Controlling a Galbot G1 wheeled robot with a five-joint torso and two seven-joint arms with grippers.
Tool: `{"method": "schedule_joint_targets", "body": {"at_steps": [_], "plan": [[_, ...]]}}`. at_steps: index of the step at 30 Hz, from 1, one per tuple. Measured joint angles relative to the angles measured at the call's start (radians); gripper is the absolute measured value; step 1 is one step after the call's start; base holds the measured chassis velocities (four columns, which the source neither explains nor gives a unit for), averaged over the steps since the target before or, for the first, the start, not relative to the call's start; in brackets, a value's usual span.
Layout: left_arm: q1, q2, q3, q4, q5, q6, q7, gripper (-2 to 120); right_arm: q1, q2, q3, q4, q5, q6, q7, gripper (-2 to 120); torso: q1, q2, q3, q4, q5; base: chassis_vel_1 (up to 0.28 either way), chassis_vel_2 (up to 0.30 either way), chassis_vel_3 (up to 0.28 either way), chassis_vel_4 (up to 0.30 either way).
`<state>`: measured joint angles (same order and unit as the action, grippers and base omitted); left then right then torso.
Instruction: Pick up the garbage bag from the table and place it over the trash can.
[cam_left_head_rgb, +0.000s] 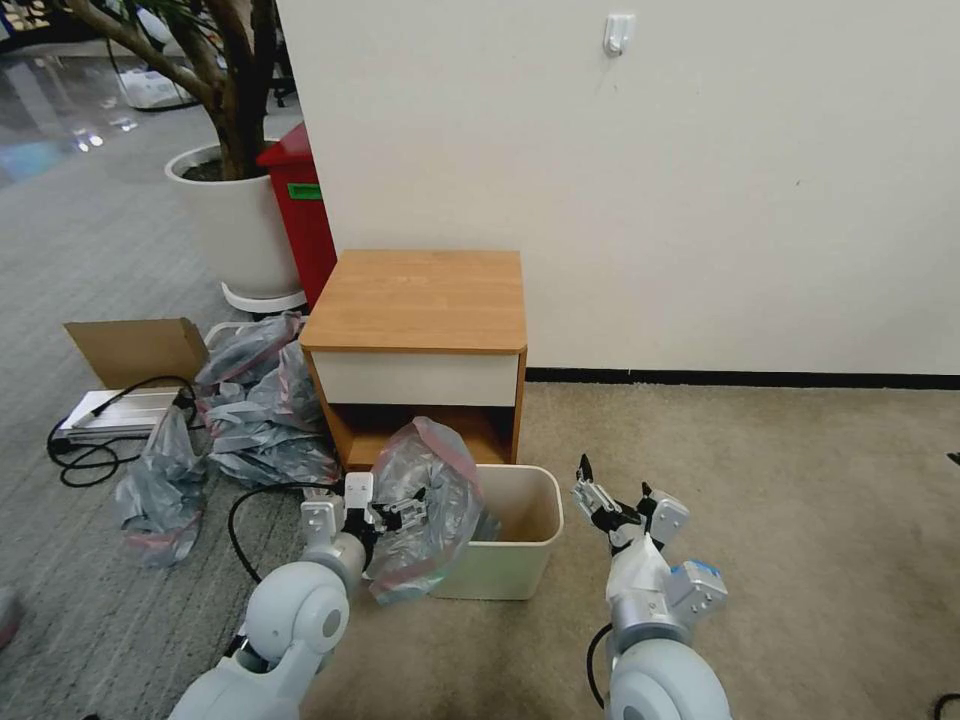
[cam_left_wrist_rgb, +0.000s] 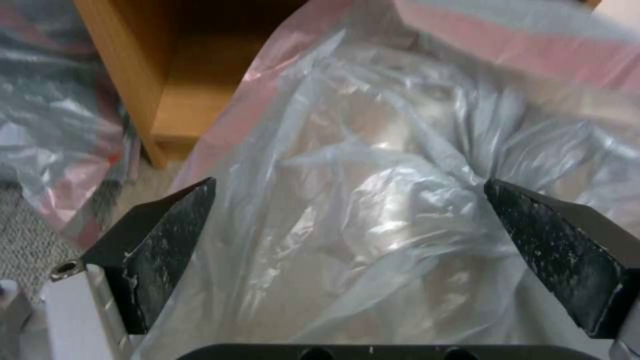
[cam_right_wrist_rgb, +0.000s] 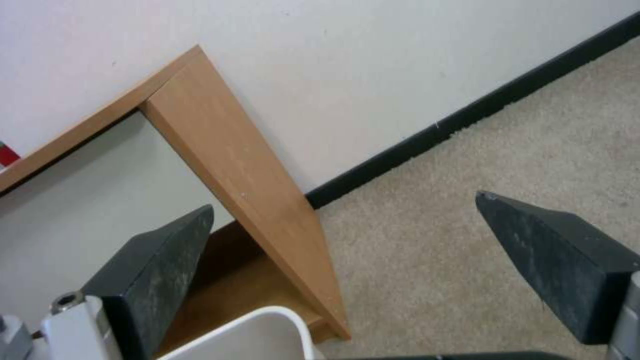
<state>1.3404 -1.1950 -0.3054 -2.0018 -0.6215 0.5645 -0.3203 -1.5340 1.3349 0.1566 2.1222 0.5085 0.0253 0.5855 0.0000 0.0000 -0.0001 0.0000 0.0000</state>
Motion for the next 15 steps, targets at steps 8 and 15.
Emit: {"method": "schedule_joint_targets", "body": {"at_steps": [8, 15], "plan": [[0.020, 0.003, -0.008, -0.035, -0.016, -0.018, -0.005, 100, 0.000, 0.001, -0.002, -0.004, -0.003, 0.001, -0.004, 100, 0.000, 0.000, 0.000, 0.0000, 0.0000, 0.000, 0.000, 0.000, 0.000], [0.026, -0.008, -0.026, -0.022, -0.019, -0.010, -0.049, 100, 0.002, 0.004, -0.008, -0.015, -0.013, 0.003, -0.007, 100, 0.000, 0.000, 0.000, 0.0001, 0.0001, 0.000, 0.000, 0.000, 0.000]]}}
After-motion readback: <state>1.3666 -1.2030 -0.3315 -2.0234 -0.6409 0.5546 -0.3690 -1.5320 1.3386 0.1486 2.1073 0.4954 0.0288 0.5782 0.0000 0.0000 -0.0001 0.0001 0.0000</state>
